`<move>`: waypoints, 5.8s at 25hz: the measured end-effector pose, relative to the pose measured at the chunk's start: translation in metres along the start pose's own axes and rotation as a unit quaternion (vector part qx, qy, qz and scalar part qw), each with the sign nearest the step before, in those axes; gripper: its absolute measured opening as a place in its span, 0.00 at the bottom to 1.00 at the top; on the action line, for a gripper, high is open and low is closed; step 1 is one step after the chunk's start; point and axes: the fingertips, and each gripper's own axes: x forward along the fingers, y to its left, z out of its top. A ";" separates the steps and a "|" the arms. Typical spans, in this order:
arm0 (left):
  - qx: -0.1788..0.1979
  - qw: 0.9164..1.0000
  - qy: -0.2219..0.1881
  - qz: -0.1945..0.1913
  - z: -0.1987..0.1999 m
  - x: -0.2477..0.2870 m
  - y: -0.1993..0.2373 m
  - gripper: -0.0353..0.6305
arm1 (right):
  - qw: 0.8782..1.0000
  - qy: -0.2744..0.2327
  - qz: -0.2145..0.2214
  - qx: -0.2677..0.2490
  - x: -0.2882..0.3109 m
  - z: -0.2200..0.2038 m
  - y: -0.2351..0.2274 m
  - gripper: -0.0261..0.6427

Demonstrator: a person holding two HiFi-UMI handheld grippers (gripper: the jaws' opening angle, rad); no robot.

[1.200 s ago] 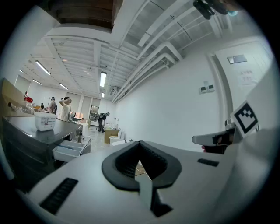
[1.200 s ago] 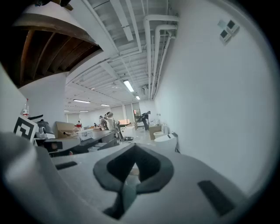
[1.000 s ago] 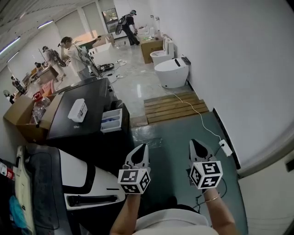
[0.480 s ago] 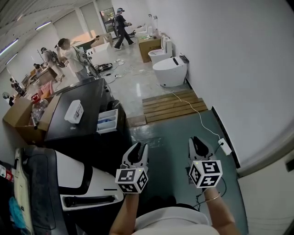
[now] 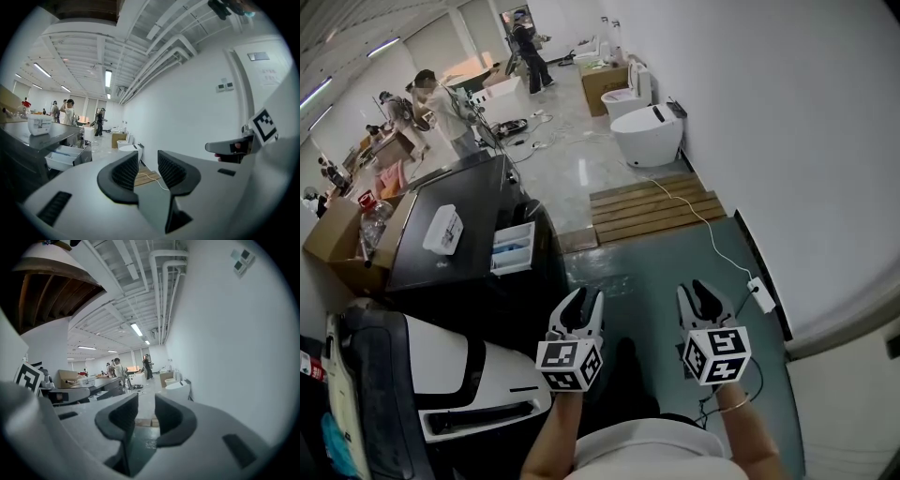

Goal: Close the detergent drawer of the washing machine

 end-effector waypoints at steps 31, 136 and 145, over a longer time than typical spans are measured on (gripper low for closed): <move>-0.014 1.000 -0.006 0.001 0.068 0.281 0.176 0.26 | 0.999 0.031 0.009 -0.004 0.329 0.071 -0.035 0.18; -0.250 0.677 -0.021 0.691 -0.093 0.028 0.317 0.28 | 0.671 0.180 0.637 -0.335 0.461 -0.087 0.334 0.16; -0.253 0.677 -0.022 0.690 -0.092 0.011 0.347 0.28 | 0.681 0.177 0.627 -0.335 0.467 -0.089 0.367 0.16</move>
